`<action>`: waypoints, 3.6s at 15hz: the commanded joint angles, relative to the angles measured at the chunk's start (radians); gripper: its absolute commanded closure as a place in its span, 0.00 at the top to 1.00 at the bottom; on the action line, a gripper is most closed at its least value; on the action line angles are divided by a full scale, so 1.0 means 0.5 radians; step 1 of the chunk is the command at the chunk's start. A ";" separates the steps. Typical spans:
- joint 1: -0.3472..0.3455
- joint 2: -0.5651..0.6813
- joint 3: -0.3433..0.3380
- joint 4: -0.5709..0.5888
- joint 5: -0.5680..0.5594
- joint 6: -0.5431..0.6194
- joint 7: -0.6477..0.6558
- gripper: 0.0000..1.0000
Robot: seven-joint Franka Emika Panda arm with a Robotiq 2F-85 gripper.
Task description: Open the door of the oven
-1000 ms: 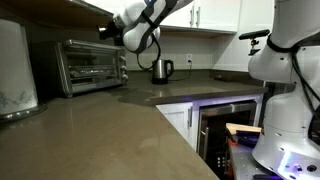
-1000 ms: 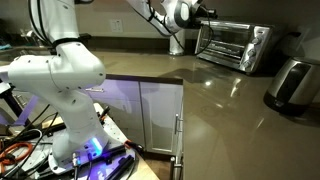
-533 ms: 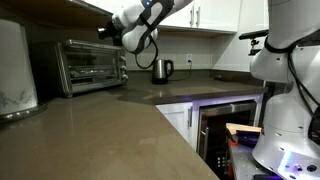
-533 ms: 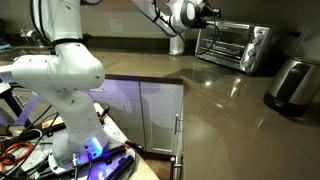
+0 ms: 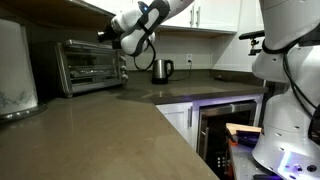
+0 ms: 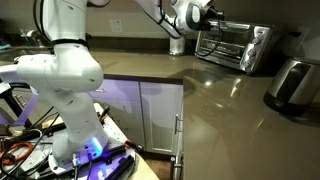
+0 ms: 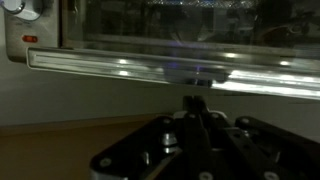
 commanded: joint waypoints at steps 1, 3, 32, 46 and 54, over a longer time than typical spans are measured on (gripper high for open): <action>-0.172 -0.003 0.158 0.081 -0.081 0.000 0.006 0.07; -0.227 0.004 0.225 0.069 -0.101 0.000 0.001 0.06; 0.390 0.091 -0.359 -0.332 -0.031 0.005 -0.041 0.06; 0.849 0.095 -0.801 -0.582 0.007 0.003 -0.014 0.06; 0.928 0.120 -0.840 -0.662 0.142 -0.001 -0.116 0.06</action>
